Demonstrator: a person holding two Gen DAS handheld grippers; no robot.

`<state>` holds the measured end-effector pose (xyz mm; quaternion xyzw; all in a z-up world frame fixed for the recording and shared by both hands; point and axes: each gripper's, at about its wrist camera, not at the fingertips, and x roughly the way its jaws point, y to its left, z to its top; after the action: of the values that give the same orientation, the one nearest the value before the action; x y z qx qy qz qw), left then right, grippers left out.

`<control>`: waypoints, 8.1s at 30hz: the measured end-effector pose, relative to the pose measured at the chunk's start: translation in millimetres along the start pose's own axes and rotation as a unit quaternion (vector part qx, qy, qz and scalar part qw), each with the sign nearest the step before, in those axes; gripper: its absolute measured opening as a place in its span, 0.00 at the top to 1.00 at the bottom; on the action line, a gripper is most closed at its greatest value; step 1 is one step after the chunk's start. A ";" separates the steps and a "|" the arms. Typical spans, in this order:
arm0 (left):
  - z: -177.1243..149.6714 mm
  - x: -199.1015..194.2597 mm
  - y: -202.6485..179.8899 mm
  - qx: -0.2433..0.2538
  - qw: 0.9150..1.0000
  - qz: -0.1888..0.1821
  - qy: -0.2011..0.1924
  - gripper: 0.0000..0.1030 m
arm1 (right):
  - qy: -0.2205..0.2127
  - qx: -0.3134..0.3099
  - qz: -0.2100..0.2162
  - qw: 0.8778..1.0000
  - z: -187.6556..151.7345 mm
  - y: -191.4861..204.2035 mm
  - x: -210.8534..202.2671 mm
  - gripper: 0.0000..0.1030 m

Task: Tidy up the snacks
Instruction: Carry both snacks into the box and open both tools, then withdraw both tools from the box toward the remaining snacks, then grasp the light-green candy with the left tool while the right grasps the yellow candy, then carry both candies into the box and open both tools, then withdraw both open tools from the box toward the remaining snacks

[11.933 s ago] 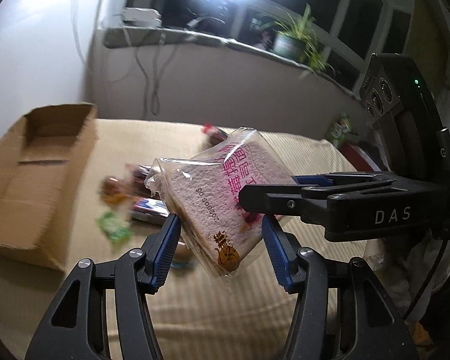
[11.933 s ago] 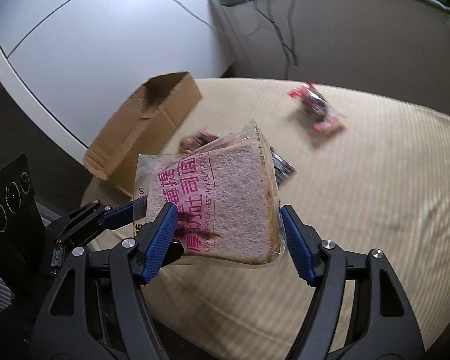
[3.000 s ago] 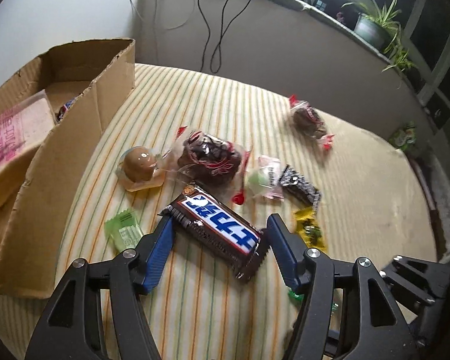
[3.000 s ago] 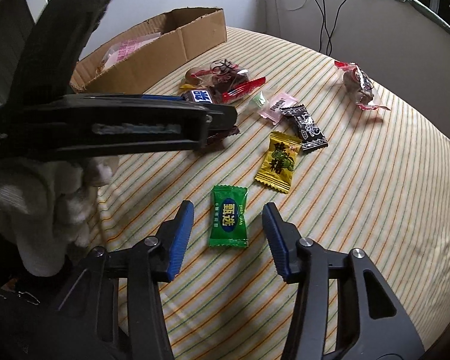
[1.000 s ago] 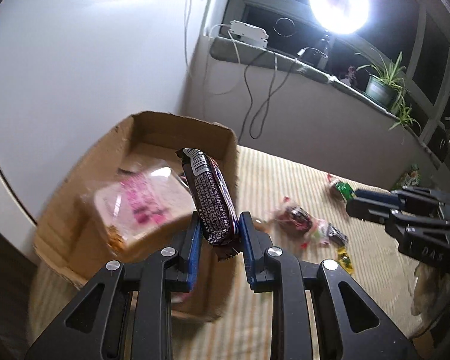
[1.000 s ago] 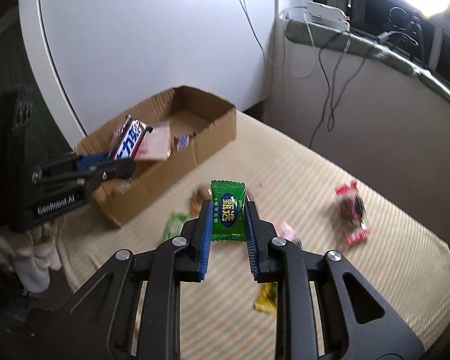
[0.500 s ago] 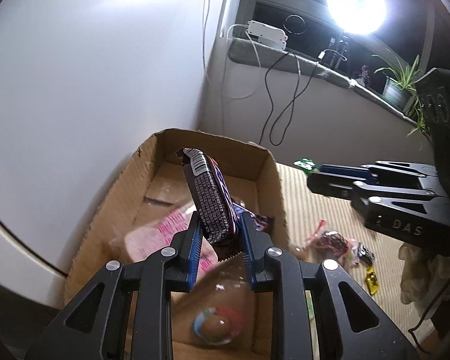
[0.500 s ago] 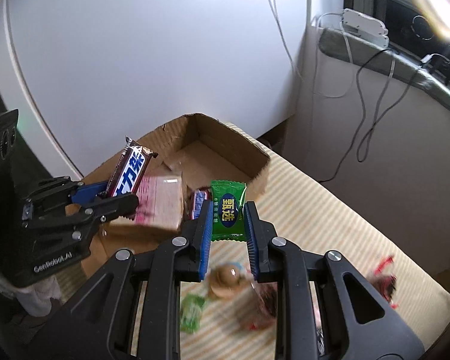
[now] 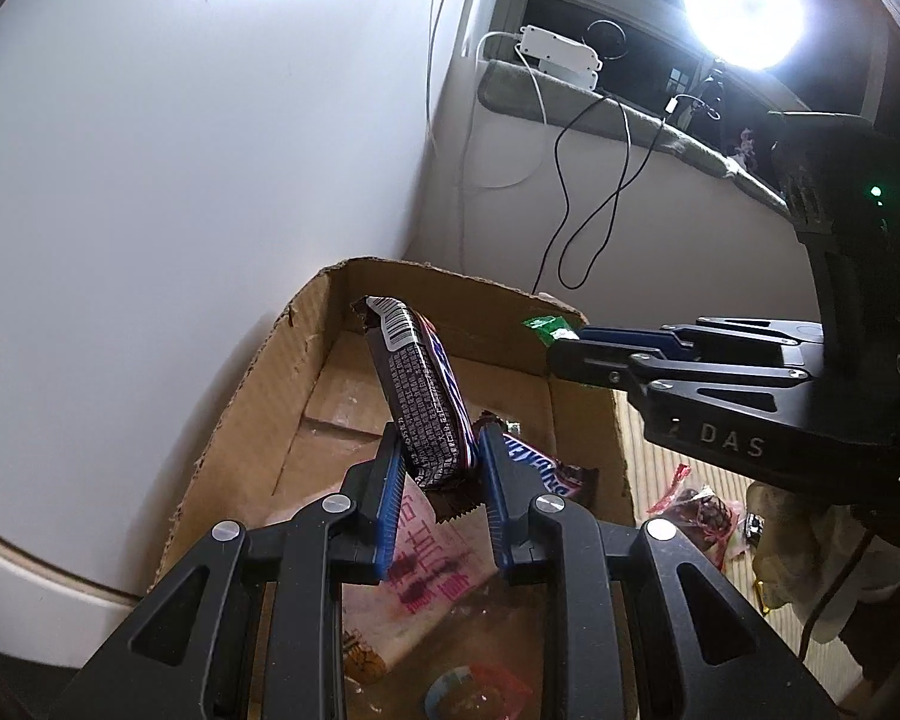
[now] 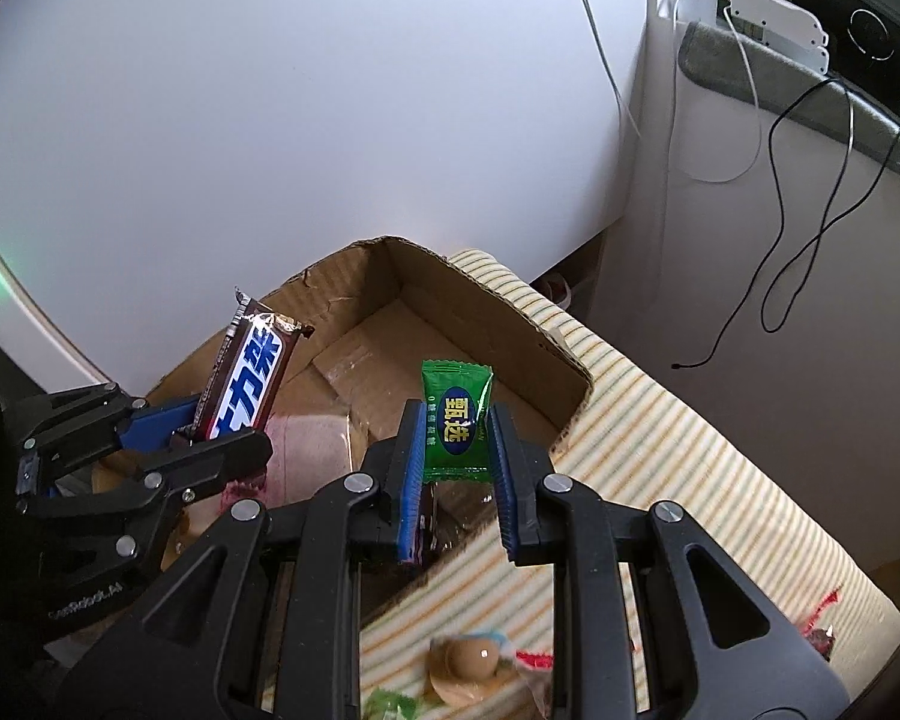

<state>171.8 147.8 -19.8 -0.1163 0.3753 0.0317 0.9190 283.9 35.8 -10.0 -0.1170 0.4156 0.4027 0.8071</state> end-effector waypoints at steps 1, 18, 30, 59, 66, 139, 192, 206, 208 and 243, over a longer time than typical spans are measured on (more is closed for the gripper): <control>0.2 1.4 0.6 -0.001 1.000 0.000 0.001 0.78 | 0.002 0.000 0.001 1.000 0.6 -0.1 2.5 0.79; -1.0 -5.5 6.0 -0.008 1.000 0.011 -0.007 0.77 | -0.019 -0.002 -0.007 1.000 3.0 -2.0 -9.0 0.33; -11.0 -40.2 -15.4 -0.002 0.999 -0.010 -0.033 0.77 | -0.047 0.004 -0.030 0.998 -20.7 -8.1 -68.9 0.24; -105.7 -26.9 -127.0 0.053 0.995 -0.068 0.040 0.77 | 0.011 0.091 -0.072 0.993 -212.8 -66.9 -142.0 0.28; -110.5 -10.6 -123.5 0.052 0.997 -0.017 0.050 0.77 | 0.030 0.108 -0.050 0.992 -222.7 -70.8 -128.7 0.36; -65.0 -70.3 -15.7 0.005 0.998 0.032 -0.054 0.80 | -0.026 -0.007 -0.022 0.999 -119.2 40.6 -123.1 0.77; -46.7 -72.0 18.2 0.008 0.996 0.059 -0.067 0.34 | -0.020 -0.054 -0.006 0.998 -86.7 83.5 -86.3 0.13; -51.2 -78.9 -19.7 0.030 0.997 0.031 -0.071 0.34 | -0.023 -0.009 -0.051 0.998 -129.2 23.0 -125.7 0.13; -52.1 -76.2 -28.7 0.035 0.997 0.021 -0.068 0.34 | -0.025 -0.006 -0.058 0.998 -138.6 13.6 -131.6 0.13; -59.7 28.1 -145.1 0.067 0.995 -0.067 0.042 0.35 | 0.034 0.014 -0.070 0.997 -188.6 -95.5 -103.3 0.33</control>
<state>172.3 -8.1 -53.1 -0.0809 0.4061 -0.0599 0.9083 212.4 -181.9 -63.1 -0.1486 0.4391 0.3348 0.8204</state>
